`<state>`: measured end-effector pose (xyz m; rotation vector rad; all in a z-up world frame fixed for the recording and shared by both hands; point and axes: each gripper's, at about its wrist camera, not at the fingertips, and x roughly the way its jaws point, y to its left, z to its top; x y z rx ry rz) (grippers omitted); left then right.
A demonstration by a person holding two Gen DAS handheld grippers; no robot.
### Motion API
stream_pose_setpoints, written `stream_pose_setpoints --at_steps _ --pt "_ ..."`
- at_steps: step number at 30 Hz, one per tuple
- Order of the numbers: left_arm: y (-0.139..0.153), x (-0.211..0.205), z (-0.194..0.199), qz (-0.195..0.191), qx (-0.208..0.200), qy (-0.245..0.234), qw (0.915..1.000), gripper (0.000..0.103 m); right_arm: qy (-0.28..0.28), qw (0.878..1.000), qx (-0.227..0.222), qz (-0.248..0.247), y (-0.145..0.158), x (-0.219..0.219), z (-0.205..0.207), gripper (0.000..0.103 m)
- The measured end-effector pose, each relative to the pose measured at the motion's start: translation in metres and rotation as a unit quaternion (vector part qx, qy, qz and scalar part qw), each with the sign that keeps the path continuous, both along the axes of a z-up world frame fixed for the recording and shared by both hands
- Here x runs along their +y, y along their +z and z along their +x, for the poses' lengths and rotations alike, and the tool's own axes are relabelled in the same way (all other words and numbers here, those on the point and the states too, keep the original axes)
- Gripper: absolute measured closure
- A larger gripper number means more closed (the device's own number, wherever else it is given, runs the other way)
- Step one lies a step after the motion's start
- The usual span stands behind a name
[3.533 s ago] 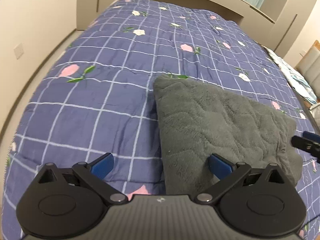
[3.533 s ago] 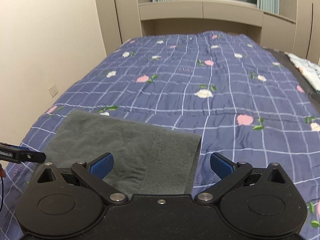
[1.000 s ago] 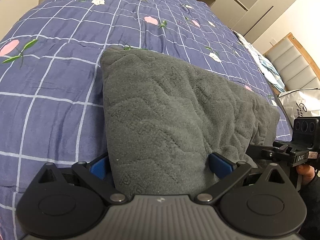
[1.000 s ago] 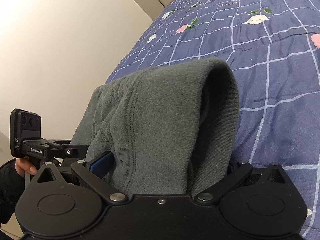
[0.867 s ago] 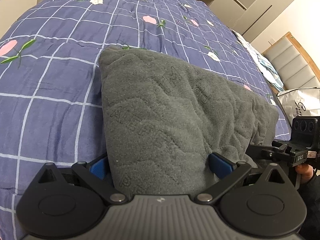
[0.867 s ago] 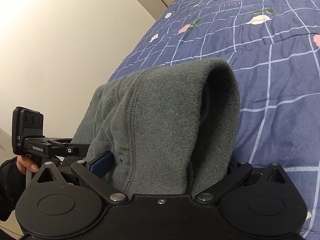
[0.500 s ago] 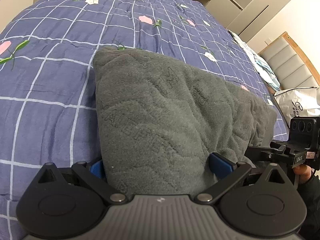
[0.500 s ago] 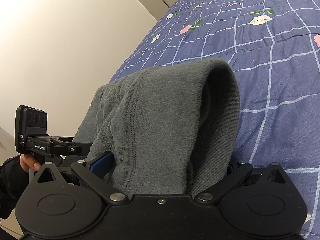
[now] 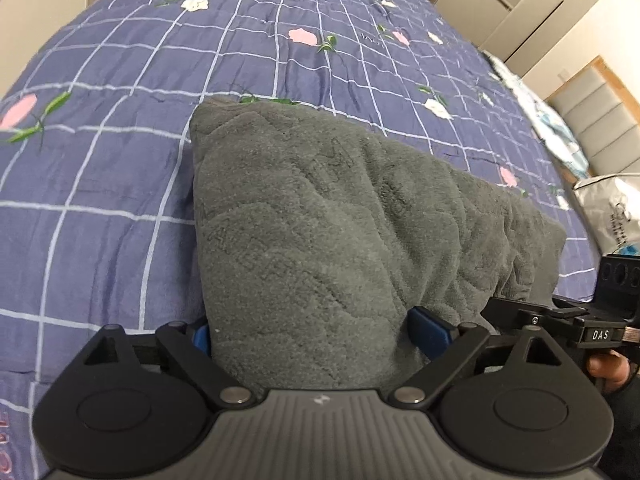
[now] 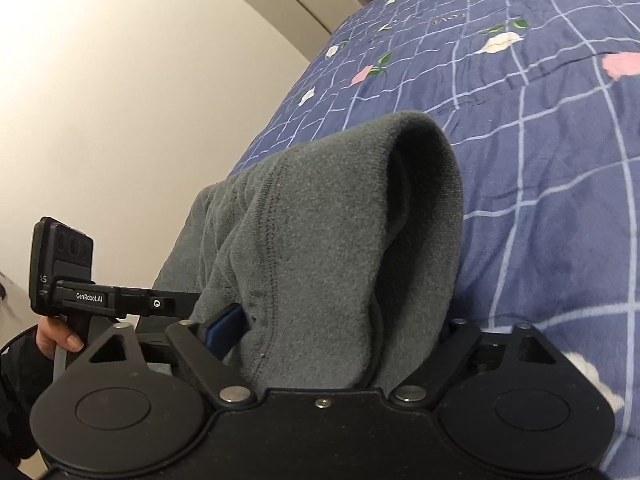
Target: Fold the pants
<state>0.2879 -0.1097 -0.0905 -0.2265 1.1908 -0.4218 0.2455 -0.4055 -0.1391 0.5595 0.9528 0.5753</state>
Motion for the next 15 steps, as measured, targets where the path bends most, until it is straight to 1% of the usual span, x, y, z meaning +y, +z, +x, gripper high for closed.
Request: stream_pose_setpoints --at_steps 3,5,7,12,15 --pt "0.008 -0.005 -0.001 0.015 -0.005 -0.007 0.9999 0.014 -0.012 1.0 0.001 -0.003 0.004 0.001 -0.006 0.028" --pt "0.013 -0.006 -0.001 0.017 -0.006 -0.011 0.9998 0.017 -0.022 1.0 0.006 -0.005 0.008 0.004 -0.008 0.031" --pt "0.018 -0.004 -0.002 0.011 -0.008 -0.012 0.9998 0.02 -0.03 0.999 0.009 -0.007 0.014 0.005 -0.011 0.034" --pt "0.029 0.001 -0.008 -0.001 -0.016 -0.019 0.9997 0.024 -0.046 0.999 0.013 -0.005 0.029 0.007 -0.02 0.041" --pt "0.038 0.004 -0.016 -0.004 -0.016 -0.017 0.9997 0.025 -0.048 0.999 0.014 -0.003 0.038 0.01 -0.025 0.042"
